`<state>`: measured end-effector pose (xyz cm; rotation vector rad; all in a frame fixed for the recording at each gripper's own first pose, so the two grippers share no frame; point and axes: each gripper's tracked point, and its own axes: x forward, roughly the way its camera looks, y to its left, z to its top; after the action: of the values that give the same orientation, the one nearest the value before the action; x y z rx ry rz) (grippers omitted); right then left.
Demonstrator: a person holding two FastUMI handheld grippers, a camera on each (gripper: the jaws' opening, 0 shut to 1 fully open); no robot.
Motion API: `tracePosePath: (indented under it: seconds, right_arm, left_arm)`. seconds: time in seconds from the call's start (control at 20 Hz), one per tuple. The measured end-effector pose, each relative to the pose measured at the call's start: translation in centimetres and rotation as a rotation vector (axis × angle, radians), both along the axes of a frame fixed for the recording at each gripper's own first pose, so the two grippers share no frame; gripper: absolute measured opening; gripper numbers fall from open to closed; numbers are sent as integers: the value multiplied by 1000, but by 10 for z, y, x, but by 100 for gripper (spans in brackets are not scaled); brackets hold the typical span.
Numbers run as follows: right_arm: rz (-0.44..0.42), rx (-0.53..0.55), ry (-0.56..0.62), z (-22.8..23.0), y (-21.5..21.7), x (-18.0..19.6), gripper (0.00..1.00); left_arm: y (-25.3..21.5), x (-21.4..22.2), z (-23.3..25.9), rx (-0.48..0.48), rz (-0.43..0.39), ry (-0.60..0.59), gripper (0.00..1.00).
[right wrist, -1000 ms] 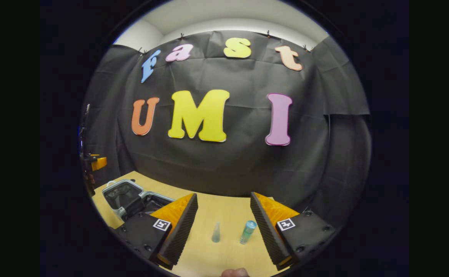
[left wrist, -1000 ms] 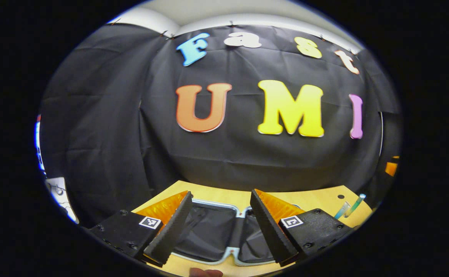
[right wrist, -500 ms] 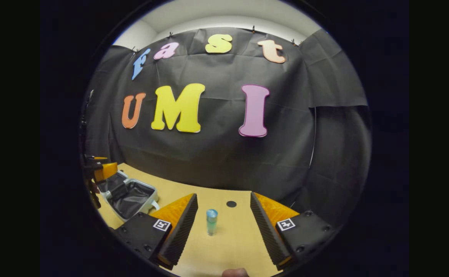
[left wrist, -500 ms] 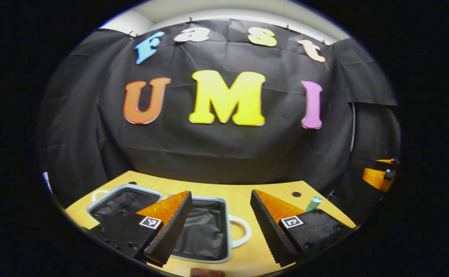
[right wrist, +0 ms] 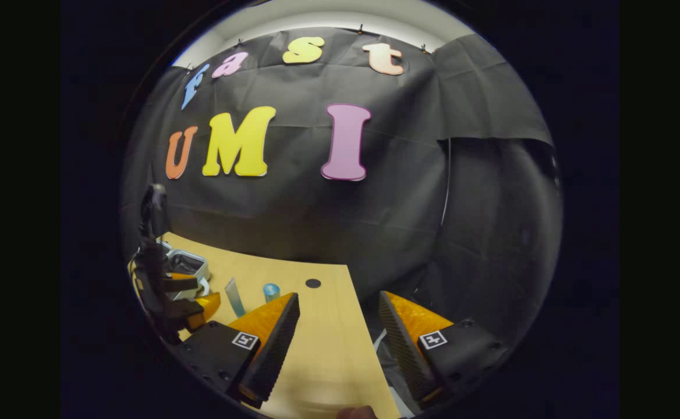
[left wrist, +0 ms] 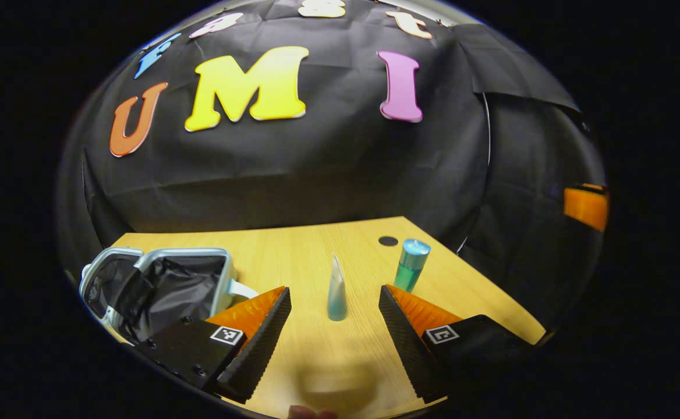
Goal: First open the suitcase, pack the skin care products into it, and then close the suitcase.
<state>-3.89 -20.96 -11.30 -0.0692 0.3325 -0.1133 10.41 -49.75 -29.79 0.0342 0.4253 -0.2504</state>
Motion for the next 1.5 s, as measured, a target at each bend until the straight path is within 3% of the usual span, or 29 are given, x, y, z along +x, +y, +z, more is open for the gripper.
tracePosePath:
  seconds: [0.35, 0.7, 0.85, 0.9, 0.95, 1.2, 1.4, 1.45, 1.5]
  right_arm:
    - [-77, -27, 77, -15, -45, -18, 81]
    - [-82, -29, 119, -23, -44, -27, 81]
    - [-78, -25, 112, -21, -39, -26, 81]
    - [-76, -24, 112, -22, -37, -26, 81]
    - [-73, -26, 113, -23, -36, -26, 81]
    - [-27, -23, 110, -35, -19, -18, 81]
    - [92, 56, 139, -69, 28, 3, 82]
    - [122, 69, 148, -80, 41, 11, 81]
    - [147, 75, 159, -91, 52, 19, 82]
  left_arm:
    - [-8, 44, -72, -1, 73, 87, 98]
    - [-7, 73, -97, 9, 90, 144, 96]
    - [-11, 74, -98, 12, 74, 157, 78]
    - [-10, 73, -97, 21, 71, 158, 68]
    - [-12, 73, -99, 17, 62, 165, 42]
    - [-3, 50, -79, -49, 42, 217, 38]
    - [24, 13, -29, -90, 40, 211, 36]
    - [32, 1, -17, -97, 43, 209, 43]
    - [41, -11, -4, -104, 49, 208, 36]
